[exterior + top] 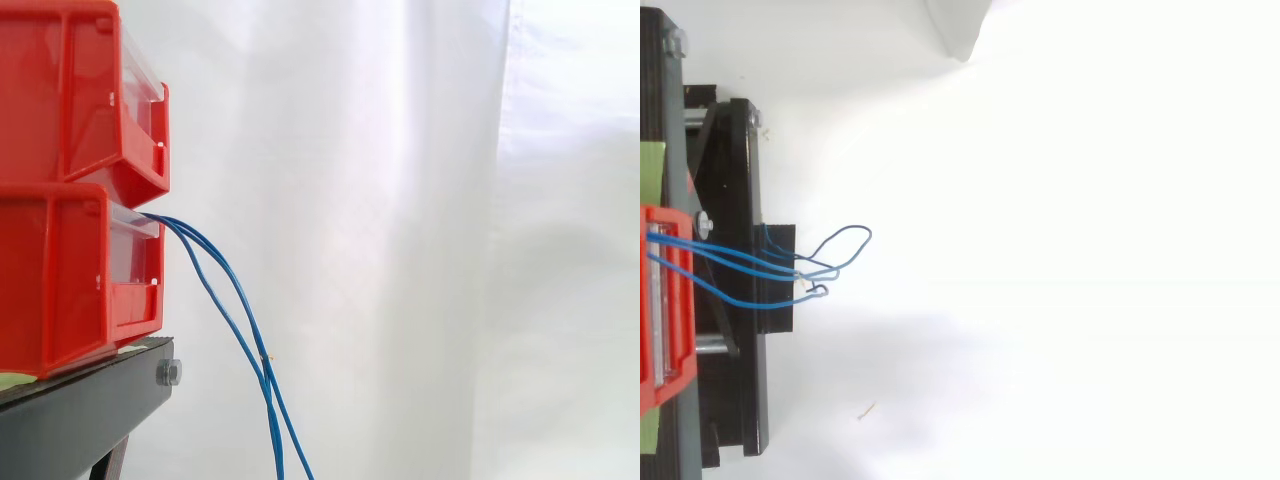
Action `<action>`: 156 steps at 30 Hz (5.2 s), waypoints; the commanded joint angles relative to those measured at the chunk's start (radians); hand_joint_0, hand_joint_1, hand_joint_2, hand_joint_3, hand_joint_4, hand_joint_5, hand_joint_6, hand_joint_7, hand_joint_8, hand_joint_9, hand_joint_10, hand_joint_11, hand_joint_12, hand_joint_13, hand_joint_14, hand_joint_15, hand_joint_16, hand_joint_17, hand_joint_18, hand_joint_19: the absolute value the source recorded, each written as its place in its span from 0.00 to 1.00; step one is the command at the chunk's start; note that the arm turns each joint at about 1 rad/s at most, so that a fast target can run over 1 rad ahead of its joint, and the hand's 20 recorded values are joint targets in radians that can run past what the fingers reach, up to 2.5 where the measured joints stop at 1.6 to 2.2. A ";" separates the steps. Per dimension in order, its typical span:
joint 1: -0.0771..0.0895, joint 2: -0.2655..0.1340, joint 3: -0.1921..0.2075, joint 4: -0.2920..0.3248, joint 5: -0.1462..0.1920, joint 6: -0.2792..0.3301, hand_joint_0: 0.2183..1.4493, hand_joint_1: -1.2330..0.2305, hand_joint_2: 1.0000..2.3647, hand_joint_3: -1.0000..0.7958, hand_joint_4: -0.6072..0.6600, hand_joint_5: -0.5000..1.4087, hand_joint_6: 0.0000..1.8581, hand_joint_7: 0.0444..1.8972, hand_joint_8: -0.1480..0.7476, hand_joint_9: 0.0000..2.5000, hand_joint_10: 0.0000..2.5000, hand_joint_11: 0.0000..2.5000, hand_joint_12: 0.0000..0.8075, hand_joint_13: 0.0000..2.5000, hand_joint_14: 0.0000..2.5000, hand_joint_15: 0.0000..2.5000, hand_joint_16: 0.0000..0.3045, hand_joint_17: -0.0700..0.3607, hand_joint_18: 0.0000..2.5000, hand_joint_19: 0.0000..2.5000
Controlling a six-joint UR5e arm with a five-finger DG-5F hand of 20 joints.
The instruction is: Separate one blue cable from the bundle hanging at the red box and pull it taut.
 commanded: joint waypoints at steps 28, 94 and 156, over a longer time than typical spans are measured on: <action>0.029 -0.236 0.001 0.228 0.090 -0.051 0.27 0.27 0.00 0.28 0.65 0.15 0.27 0.34 0.51 0.25 0.00 0.11 0.42 0.27 0.00 0.10 0.13 0.36 0.26 0.17; 0.066 -0.624 0.245 0.438 0.225 -0.224 0.26 0.30 0.00 0.28 0.66 0.15 0.27 0.35 0.52 0.24 0.00 0.12 0.40 0.28 0.00 0.12 0.11 0.34 0.24 0.16; 0.031 -0.763 0.357 0.647 0.026 -0.129 0.34 0.33 0.00 0.33 0.71 0.19 0.27 0.46 0.52 0.29 0.00 0.13 0.40 0.31 0.00 0.14 0.11 0.33 0.26 0.18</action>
